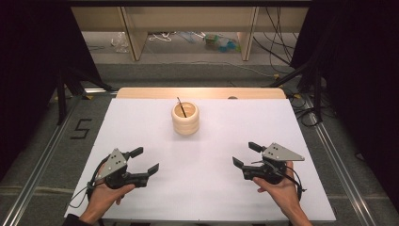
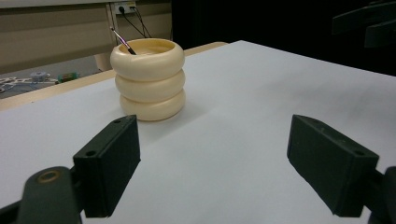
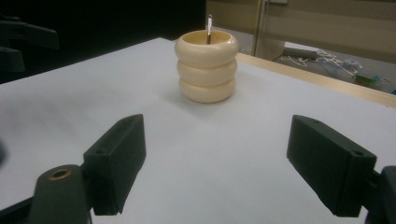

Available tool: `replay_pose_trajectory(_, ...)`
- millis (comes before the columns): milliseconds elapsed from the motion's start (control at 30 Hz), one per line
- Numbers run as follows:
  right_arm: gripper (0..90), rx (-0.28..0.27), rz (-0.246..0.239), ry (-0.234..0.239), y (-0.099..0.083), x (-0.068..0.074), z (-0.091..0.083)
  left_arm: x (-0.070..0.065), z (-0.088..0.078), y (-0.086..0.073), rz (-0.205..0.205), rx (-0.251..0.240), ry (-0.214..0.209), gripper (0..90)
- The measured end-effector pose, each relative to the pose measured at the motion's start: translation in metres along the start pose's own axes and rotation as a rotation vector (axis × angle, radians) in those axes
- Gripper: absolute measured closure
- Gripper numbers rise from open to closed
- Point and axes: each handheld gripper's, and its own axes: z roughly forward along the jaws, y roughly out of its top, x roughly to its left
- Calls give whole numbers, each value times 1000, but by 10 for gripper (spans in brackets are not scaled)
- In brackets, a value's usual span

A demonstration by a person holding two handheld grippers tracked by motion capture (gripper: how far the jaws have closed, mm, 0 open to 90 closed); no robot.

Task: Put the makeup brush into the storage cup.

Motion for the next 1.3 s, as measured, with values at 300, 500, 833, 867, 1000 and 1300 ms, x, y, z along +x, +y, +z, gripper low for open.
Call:
replay_pose_trajectory(300, 190, 29, 12, -6, -5, 3, -6, 0, 1, 0, 0, 2, -1, 173)
replay_pose_trajectory(500, 178, 37, -10, -12, -8, 4, -9, 0, 0, 0, 0, 0, -1, 173)
replay_pose_trajectory(833, 169, 16, -7, -10, -9, 8, -15, -1, 1, 0, 2, 3, -5, 173)
replay_pose_trajectory(867, 169, 4, -3, -13, -9, 9, -16, -1, 1, -1, 2, 4, -5, 173)
replay_pose_trajectory(1000, 169, 13, 6, -13, -10, 9, -20, -1, 1, -1, 2, 3, -6, 173)
replay_pose_trajectory(1300, 169, 8, 15, -34, -14, 5, -28, -1, 1, -1, 8, 8, -10, 169)
